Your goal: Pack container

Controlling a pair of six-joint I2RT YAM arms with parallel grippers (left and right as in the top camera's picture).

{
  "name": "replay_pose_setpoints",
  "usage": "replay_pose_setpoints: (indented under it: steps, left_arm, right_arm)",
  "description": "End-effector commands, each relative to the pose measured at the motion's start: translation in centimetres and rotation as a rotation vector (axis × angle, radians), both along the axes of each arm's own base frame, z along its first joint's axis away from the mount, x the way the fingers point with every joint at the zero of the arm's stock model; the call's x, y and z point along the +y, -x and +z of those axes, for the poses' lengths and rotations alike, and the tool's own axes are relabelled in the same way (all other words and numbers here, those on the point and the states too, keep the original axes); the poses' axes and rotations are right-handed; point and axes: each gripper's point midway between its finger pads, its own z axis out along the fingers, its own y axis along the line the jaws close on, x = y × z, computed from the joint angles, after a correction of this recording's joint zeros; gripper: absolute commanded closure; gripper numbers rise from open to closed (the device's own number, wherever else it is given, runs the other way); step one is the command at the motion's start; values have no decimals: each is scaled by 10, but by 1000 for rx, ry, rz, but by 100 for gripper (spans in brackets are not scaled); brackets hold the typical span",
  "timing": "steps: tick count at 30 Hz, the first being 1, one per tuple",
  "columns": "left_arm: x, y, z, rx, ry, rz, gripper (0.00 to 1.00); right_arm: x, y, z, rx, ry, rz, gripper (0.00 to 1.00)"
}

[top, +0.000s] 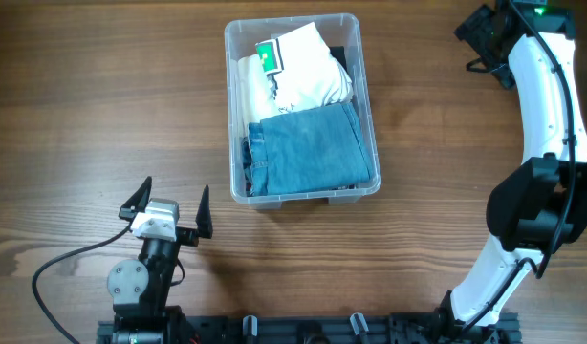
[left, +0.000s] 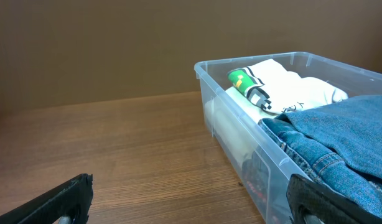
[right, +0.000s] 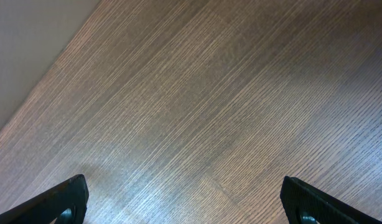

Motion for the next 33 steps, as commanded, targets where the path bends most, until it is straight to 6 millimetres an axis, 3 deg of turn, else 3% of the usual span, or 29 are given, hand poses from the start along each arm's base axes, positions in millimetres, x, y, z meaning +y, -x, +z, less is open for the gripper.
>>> replay_pose_setpoints:
  steps: [1,3,7,14,17,20,26,33]
  left_arm:
    - [3,0,-1,-2,-12,14,0]
    - [3,0,-1,-2,-12,14,0]
    - [3,0,-1,-2,-12,14,0]
    - [3,0,-1,-2,-12,14,0]
    - [3,0,-1,-2,-12,14,0]
    - [3,0,-1,-2,-12,14,0]
    - [3,0,-1,-2,-12,14,0]
    - [3,0,-1,-2,-12,14,0]
  right_arm:
    - [2,-1,-9,15,-11,-4,0]
    - [5,-1,0,-2,-9,1,0]
    - [32,4,47,-101,-2,56,0]
    - [138,40,154,-332,-23,280,0]
    - [156,60,182,-392,0,328,0]
    - [155,81,187,-407,13,332,0]
    - [132,129,160,-410,77,309,0]
    - [126,179,136,-600,212,500,0]
